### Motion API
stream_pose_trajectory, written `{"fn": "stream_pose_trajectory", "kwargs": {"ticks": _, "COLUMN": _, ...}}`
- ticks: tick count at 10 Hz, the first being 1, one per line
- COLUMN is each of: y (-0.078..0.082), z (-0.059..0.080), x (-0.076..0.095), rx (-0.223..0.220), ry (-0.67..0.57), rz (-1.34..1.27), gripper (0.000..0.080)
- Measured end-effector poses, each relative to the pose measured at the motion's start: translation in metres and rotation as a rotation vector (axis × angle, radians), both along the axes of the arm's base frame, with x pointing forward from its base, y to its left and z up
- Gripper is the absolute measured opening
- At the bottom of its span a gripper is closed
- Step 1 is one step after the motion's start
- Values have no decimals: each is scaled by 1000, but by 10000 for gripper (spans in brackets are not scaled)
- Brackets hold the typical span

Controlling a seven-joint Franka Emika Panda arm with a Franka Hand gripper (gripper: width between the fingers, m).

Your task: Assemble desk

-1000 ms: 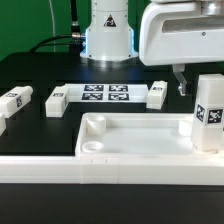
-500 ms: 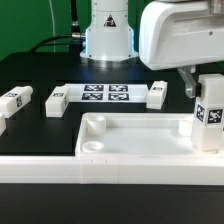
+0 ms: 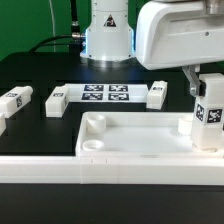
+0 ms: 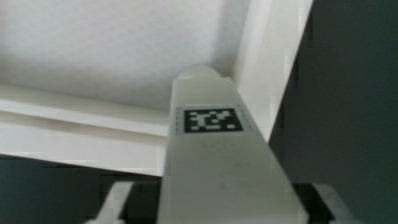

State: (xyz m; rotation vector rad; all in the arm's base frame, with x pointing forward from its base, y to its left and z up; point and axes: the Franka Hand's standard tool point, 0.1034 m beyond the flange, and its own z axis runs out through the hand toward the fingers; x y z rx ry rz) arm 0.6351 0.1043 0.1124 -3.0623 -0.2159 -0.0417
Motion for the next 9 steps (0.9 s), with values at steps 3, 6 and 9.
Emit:
{"fn": "stream_pose_trajectory", "kwargs": {"ticks": 3, "y": -2, "z": -1, "x": -2, "rx": 26, "ry": 6, "rz": -384, "gripper": 294}}
{"fn": "stream_pose_trajectory", "kwargs": {"ticks": 6, "y": -4, "z": -1, "x": 1, "rx": 53, "ry": -3, "rz": -641, "gripper": 294}}
{"fn": "stream_pose_trajectory", "kwargs": {"ticks": 9, "y": -5, "z": -1, "x": 1, "rx": 65, "ry": 16, "rz": -845, "gripper": 294}}
